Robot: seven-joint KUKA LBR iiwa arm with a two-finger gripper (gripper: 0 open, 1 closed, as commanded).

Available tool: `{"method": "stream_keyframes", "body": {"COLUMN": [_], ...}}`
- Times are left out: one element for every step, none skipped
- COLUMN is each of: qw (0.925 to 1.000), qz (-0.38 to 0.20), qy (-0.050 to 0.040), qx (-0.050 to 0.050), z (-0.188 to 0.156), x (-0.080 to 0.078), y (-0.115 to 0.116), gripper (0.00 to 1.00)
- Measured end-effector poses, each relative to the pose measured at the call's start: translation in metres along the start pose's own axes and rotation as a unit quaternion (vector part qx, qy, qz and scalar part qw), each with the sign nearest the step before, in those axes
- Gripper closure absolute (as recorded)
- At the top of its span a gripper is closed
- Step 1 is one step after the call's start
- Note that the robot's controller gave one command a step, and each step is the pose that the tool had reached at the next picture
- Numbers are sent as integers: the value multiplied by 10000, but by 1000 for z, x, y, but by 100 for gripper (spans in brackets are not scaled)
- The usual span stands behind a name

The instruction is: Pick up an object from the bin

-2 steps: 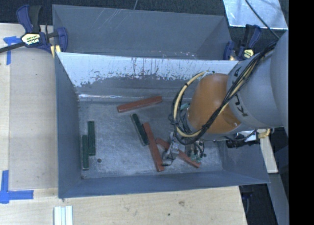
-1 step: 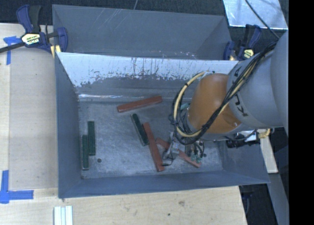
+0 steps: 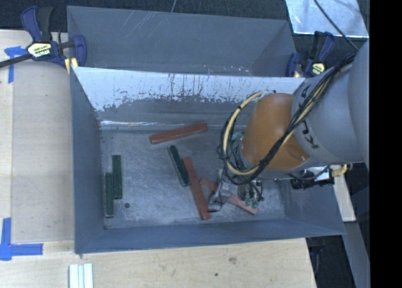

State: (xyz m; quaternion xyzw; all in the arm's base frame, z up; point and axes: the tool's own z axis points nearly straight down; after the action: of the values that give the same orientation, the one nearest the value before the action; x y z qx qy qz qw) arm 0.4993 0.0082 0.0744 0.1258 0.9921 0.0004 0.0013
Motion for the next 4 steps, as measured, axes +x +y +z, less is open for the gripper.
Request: {"method": "stream_keyframes", "body": {"qw": [10000, 10000, 10000, 10000], "qz": [4, 2, 2, 0], "qy": [6, -4, -9, -6], "qx": [4, 3, 1, 2], "z": [-9, -16, -21, -26], "x": [0, 0, -1, -1], "y": [-1, -1, -1, -1], "gripper": [100, 100, 100, 100]}}
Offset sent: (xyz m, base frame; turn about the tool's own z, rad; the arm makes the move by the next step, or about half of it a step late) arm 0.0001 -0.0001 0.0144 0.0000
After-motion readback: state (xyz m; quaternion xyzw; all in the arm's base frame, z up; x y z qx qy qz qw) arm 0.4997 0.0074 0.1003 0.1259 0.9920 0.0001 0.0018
